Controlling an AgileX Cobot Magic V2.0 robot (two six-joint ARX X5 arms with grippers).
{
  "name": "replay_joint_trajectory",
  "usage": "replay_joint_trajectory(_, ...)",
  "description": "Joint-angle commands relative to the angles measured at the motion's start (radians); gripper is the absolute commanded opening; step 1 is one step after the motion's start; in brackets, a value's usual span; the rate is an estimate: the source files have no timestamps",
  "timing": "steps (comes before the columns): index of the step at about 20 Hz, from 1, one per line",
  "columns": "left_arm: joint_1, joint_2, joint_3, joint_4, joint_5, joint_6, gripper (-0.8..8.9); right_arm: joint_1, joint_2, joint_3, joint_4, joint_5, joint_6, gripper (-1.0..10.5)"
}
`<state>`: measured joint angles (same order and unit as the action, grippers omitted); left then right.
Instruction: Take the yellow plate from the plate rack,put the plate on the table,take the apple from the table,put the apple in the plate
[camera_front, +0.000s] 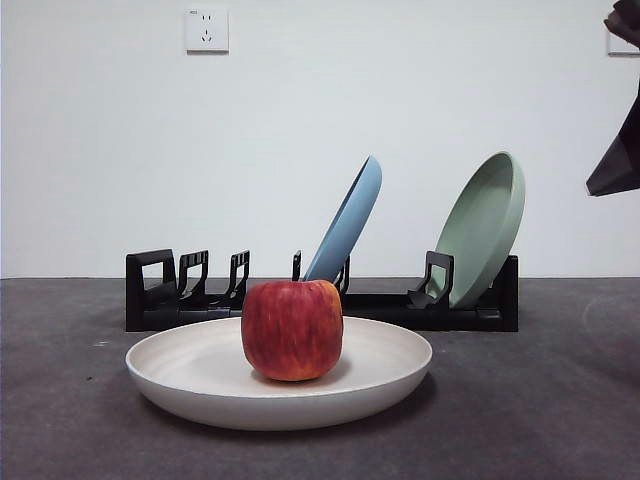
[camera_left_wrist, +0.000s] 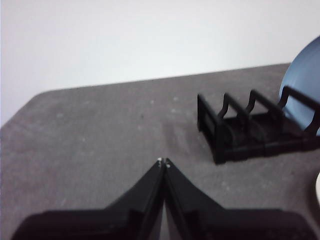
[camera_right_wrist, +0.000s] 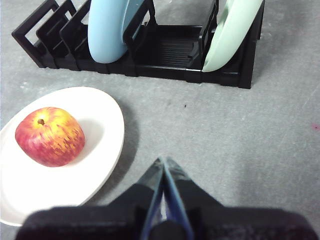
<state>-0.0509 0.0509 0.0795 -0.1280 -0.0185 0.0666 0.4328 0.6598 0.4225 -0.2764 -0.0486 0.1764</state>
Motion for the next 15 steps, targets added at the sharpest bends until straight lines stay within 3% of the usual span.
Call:
replay_joint_trajectory(1,0.014,-0.031,-0.054,0.027,0.001,-0.036,-0.03,0.002,0.000,-0.003,0.006,0.003,0.009,0.0)
replay_joint_trajectory(7,0.020,-0.048,-0.076,-0.062,0.000,-0.055,-0.03,0.002,0.000,-0.003,0.006,0.003,0.010,0.0)
replay_joint_trajectory(15,0.020,-0.048,-0.076,-0.058,-0.002,-0.084,-0.03,0.002,0.000,-0.003,0.006,0.003,0.009,0.0)
